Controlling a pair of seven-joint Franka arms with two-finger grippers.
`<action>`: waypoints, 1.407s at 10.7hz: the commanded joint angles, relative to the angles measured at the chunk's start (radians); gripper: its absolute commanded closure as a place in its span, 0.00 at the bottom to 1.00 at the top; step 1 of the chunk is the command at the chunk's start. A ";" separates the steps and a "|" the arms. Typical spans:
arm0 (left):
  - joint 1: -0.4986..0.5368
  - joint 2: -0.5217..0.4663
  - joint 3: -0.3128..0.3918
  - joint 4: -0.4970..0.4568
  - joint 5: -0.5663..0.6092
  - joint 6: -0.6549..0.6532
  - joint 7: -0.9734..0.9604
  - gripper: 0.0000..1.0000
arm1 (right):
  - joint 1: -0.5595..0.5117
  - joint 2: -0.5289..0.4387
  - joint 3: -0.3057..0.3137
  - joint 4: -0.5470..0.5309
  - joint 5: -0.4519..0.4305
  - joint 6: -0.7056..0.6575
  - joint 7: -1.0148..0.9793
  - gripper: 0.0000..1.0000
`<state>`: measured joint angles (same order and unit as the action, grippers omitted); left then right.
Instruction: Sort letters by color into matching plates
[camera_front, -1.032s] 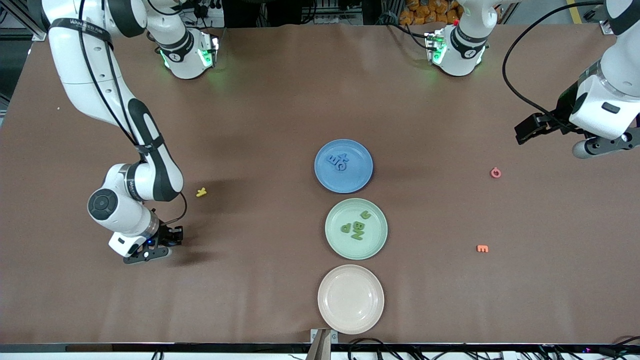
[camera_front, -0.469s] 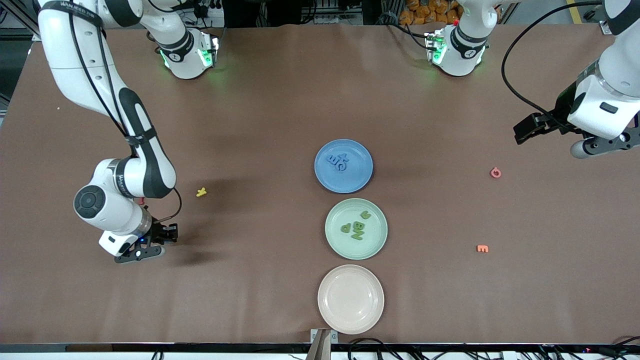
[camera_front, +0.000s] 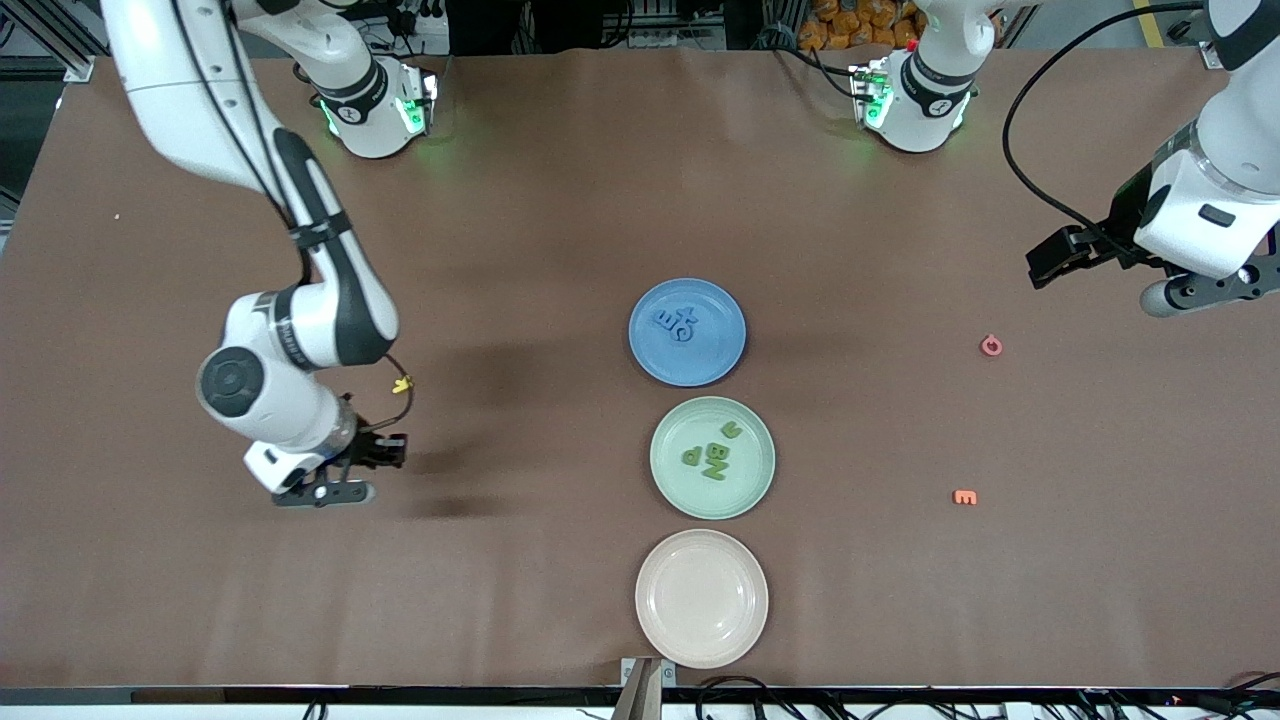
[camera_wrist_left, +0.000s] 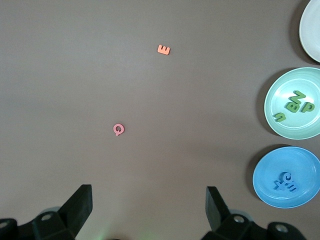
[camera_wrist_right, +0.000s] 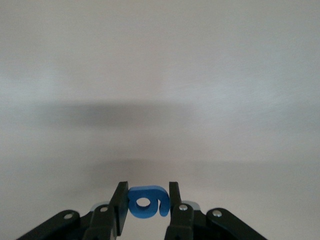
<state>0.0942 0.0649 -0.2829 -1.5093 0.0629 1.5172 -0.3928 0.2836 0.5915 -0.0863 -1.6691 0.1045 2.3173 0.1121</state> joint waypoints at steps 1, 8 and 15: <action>-0.005 -0.005 0.004 -0.008 -0.023 -0.003 0.017 0.00 | 0.152 -0.044 -0.003 -0.024 0.001 -0.042 0.219 0.70; 0.002 -0.010 0.002 -0.006 -0.025 -0.005 0.023 0.00 | 0.500 -0.009 0.000 -0.006 0.003 -0.044 0.541 0.70; 0.005 -0.010 0.004 -0.006 -0.023 -0.003 0.025 0.00 | 0.588 0.099 0.063 0.117 0.000 -0.042 0.624 0.69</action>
<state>0.0944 0.0674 -0.2823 -1.5104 0.0628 1.5172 -0.3928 0.8740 0.6582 -0.0304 -1.6015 0.1046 2.2811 0.7219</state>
